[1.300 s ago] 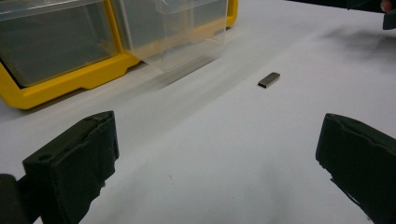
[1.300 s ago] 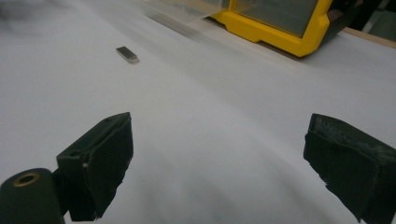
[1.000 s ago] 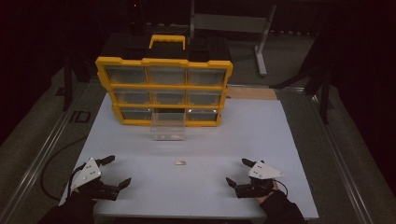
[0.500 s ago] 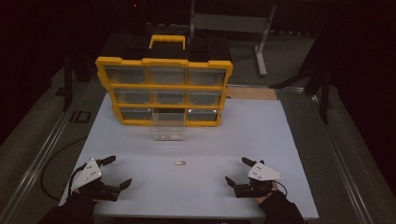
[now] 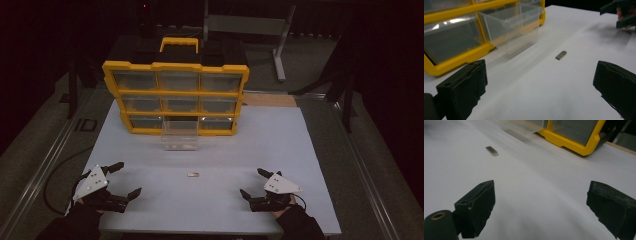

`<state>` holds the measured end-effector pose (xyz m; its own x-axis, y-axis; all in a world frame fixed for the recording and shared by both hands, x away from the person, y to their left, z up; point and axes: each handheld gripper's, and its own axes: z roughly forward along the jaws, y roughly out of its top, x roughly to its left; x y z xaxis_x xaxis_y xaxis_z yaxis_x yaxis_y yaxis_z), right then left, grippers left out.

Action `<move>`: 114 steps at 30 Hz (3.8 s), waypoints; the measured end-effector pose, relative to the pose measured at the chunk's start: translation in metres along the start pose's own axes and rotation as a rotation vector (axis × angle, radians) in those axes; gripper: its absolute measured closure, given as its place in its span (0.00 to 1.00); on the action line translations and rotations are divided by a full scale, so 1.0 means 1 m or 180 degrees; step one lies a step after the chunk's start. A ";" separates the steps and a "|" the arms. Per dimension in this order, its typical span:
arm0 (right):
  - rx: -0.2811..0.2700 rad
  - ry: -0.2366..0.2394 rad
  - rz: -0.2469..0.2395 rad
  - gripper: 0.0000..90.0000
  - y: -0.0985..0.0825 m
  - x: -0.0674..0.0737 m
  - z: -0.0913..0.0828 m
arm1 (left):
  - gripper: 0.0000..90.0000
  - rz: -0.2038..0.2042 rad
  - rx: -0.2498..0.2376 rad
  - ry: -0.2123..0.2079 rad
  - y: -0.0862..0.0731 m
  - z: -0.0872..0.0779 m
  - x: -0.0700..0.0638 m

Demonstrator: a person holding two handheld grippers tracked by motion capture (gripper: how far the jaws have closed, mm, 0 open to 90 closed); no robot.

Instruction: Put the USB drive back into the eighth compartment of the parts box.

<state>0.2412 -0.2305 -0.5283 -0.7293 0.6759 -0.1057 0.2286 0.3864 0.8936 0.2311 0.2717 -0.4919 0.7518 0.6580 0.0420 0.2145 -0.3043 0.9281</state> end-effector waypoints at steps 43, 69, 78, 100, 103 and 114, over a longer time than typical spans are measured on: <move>-0.0050 0.0064 0.0055 0.10 0.001 0.000 0.001 | 0.00 0.0560 0.0157 -0.0648 0.093 0.044 -0.003; -0.0072 0.0147 0.0050 0.10 0.001 -0.001 0.002 | 0.00 0.0674 0.0388 -0.1033 0.107 0.100 -0.022; -0.0096 0.0163 0.0102 0.10 0.002 0.000 0.002 | 0.00 0.0678 0.0419 -0.1137 0.100 0.118 -0.027; -0.0086 0.0187 0.0045 0.10 0.002 0.000 0.003 | 0.00 0.0699 0.0683 -0.1200 0.073 0.151 -0.033; -0.0082 0.0192 0.0041 0.10 0.002 0.000 0.004 | 0.00 0.0692 0.0742 -0.1203 0.069 0.155 -0.032; -0.0071 0.0203 0.0044 0.10 0.001 0.000 0.004 | 0.09 0.0703 0.0926 -0.1168 0.054 0.170 -0.031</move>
<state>0.2438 -0.2273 -0.5288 -0.7660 0.6395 -0.0661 0.2249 0.3628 0.9043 0.3253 0.1170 -0.5058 0.9568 0.2874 0.0443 0.1512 -0.6218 0.7684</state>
